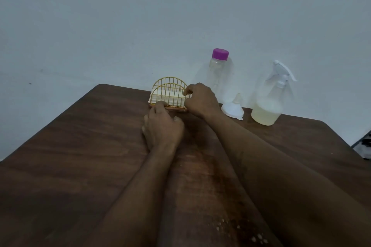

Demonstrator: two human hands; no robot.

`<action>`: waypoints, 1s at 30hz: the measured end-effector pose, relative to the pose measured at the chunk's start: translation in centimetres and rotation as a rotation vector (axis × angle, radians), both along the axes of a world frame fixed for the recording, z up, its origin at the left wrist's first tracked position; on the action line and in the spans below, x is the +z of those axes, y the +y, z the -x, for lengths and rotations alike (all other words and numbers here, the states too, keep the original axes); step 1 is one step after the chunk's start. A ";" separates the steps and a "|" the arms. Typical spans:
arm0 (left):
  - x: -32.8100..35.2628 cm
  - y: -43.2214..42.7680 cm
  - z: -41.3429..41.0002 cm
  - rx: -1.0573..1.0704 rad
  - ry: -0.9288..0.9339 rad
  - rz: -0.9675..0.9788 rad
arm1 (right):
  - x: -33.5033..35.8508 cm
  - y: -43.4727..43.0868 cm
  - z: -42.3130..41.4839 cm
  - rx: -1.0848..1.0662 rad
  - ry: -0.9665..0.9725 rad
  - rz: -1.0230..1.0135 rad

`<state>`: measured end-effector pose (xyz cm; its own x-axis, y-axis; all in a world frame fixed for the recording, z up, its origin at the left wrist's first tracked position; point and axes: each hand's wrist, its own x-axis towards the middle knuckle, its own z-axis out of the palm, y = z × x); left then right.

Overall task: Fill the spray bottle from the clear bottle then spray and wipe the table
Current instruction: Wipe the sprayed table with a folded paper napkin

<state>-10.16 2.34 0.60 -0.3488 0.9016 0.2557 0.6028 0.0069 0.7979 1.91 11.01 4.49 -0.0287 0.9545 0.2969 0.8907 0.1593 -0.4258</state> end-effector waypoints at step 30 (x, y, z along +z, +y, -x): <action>-0.2 -9.0 7.4 0.001 -0.132 -0.392 | -1.2 -17.9 1.6 0.244 0.127 0.027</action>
<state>-17.59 -6.68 0.39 -0.4027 0.7444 0.5326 0.4952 -0.3121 0.8108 0.28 -6.85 3.31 -0.2228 0.9317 0.2869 0.7667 0.3492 -0.5387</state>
